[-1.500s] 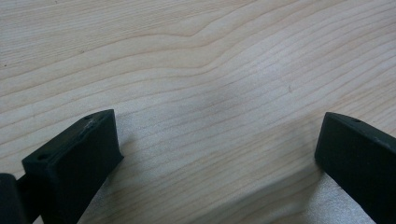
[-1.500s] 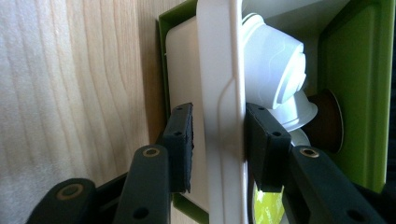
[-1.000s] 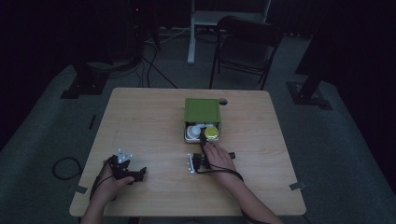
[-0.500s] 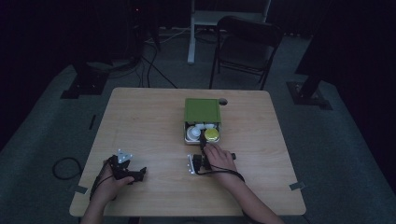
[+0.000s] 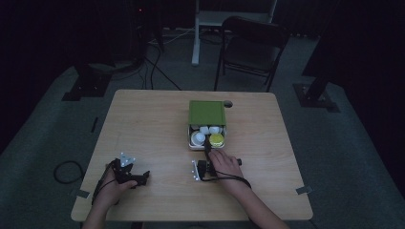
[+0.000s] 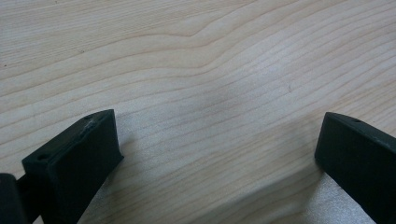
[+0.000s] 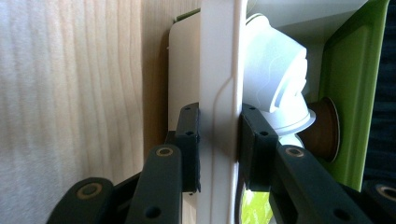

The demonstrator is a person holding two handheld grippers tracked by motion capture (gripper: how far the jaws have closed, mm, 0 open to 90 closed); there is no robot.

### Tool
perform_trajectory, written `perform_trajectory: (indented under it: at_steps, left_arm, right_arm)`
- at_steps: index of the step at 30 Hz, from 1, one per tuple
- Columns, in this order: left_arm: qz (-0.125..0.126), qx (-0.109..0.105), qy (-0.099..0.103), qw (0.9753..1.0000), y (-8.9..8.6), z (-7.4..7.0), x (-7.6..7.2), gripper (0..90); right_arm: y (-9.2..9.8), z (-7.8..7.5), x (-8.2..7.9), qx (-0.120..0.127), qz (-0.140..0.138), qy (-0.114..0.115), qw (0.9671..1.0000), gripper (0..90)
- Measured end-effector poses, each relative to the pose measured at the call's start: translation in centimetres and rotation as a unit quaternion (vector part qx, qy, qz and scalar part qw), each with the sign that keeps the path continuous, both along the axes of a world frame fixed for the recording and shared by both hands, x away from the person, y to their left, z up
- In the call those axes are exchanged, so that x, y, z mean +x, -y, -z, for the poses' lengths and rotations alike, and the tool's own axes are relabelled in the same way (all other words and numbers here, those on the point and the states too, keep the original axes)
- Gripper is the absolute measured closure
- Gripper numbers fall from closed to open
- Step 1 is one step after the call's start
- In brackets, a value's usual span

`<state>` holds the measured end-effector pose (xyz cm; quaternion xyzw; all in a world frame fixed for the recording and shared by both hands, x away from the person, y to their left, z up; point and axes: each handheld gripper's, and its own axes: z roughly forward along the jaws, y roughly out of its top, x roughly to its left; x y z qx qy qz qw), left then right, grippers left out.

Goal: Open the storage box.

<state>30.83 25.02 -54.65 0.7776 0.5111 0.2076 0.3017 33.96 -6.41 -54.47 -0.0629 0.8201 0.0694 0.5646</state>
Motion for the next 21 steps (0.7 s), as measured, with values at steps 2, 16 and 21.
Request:
perform_trajectory:
  at_steps: [2,16,21]
  left_arm:
    - [0.000,0.000,0.000,1.0000,0.0,0.0,0.0,0.2]
    - [0.000,0.000,0.000,1.0000,0.0,0.0,0.0,0.2]
    - [0.000,0.000,0.000,1.0000,0.0,0.0,0.0,0.2]
  right_arm:
    - [0.0,0.0,-0.2,-0.002,-0.001,0.000,1.0000,72.0]
    - [0.1,0.1,-2.2,-0.003,-0.006,-0.001,1.0000,72.0]
    - [0.2,0.1,-2.9,-0.002,-0.007,-0.002,1.0000,72.0]
